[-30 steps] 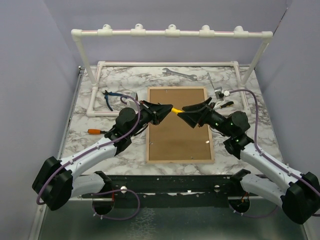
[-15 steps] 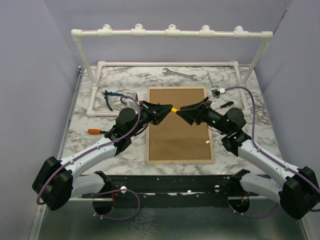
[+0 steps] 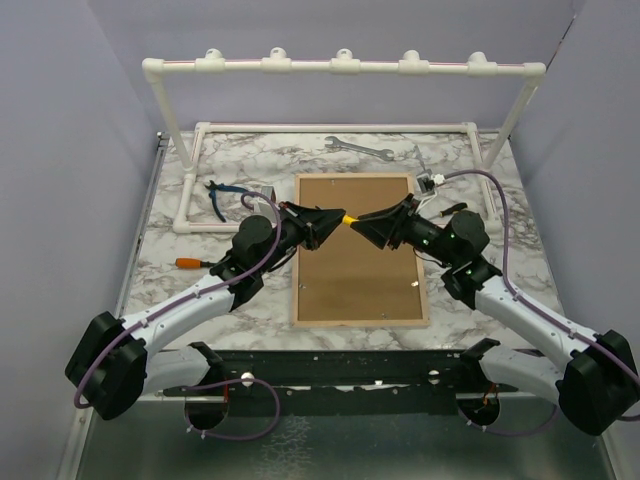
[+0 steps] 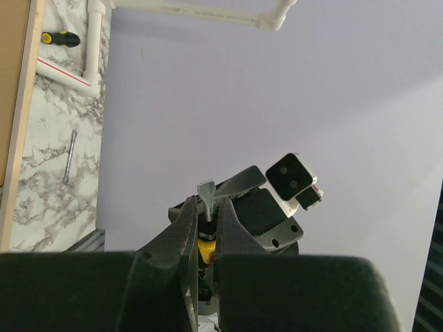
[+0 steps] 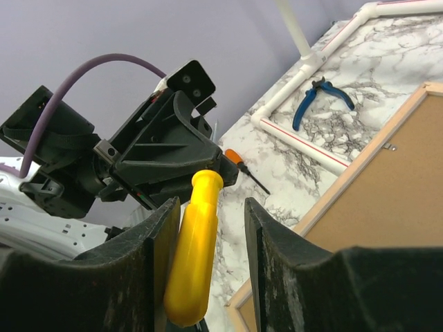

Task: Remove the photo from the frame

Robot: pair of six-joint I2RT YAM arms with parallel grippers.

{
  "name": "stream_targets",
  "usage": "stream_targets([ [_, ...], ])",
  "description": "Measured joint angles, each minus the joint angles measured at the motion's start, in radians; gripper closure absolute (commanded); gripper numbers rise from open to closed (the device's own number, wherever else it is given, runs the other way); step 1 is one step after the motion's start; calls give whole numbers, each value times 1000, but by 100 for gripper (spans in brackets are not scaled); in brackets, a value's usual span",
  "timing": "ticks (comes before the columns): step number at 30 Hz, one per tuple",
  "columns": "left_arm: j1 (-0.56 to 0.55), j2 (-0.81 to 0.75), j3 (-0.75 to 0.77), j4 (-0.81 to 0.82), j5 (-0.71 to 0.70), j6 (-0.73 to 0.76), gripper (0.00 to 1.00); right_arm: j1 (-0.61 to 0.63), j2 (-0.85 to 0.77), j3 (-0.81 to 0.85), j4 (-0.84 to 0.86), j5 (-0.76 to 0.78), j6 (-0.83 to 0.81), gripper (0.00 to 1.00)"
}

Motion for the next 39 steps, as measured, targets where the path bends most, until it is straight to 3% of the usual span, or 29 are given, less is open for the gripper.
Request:
stream_targets([
  [14, 0, 18, 0, -1, 0, 1, 100, 0, 16, 8, -16, -38, -25, 73],
  [20, 0, 26, 0, -5, 0, 5, 100, -1, 16, 9, -42, -36, -48, 97],
  [22, 0, 28, 0, -8, 0, 5, 100, -2, 16, 9, -50, -35, -55, 99],
  [24, 0, 31, 0, -8, 0, 5, 93, -2, 16, 10, -56, -35, -60, 99],
  [28, 0, 31, -1, -8, -1, 11, 60, -2, 15, 16, -70, -27, -63, 99],
  [31, 0, 31, -6, -12, -2, 25, 47, 0, 5, 19, -114, 16, -63, 99],
  [39, 54, -40, -21, -216, -24, 208, 43, 1, -56, 18, -307, 214, -83, 99],
])
